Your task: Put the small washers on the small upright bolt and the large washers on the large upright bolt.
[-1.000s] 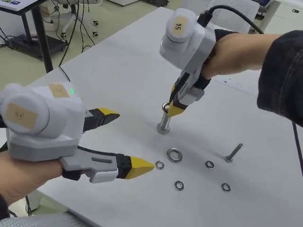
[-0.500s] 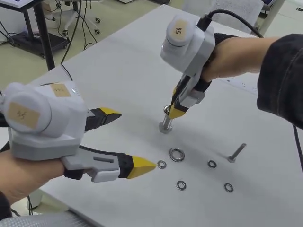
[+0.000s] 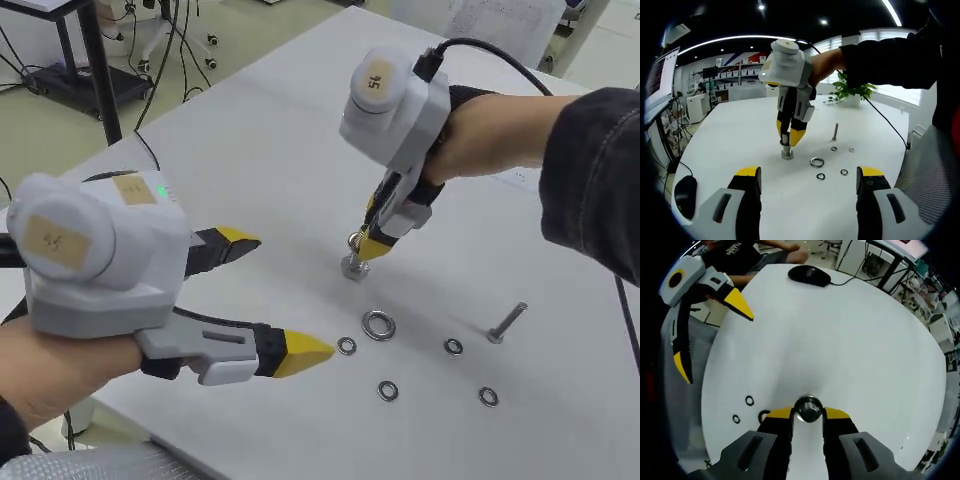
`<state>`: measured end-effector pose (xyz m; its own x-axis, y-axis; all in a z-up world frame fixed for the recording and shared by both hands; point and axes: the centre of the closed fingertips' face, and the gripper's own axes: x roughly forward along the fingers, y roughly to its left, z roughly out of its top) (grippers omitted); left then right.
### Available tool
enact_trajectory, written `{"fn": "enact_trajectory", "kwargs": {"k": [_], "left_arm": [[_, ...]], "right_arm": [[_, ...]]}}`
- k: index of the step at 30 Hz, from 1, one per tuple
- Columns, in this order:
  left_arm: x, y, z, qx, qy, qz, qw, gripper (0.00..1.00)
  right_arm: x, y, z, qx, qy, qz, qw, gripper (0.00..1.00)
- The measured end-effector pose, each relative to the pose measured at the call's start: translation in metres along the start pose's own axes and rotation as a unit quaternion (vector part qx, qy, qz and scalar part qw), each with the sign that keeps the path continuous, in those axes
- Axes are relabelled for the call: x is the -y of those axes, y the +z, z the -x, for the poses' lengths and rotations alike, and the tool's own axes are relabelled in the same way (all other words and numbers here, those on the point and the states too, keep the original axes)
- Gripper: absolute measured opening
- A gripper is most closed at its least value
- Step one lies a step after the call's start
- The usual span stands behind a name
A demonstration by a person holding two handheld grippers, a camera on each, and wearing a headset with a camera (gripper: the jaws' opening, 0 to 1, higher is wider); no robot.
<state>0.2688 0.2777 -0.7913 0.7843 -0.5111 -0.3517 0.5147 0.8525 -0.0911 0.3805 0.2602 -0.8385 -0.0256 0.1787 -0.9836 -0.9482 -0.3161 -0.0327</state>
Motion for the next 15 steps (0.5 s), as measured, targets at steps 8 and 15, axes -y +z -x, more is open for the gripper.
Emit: {"fn": "enact_trajectory", "kwargs": {"k": [8,15], "left_arm": [[-0.001,-0.001,0.000,0.000,0.000,0.002,1.0000,0.77],[-0.001,-0.002,0.000,0.000,0.000,0.003,1.0000,0.77]], "right_arm": [[0.000,-0.002,-0.012,-0.001,0.003,-0.007,1.0000,0.23],[0.002,-0.004,-0.021,-0.004,0.007,-0.014,0.9999,0.23]]}}
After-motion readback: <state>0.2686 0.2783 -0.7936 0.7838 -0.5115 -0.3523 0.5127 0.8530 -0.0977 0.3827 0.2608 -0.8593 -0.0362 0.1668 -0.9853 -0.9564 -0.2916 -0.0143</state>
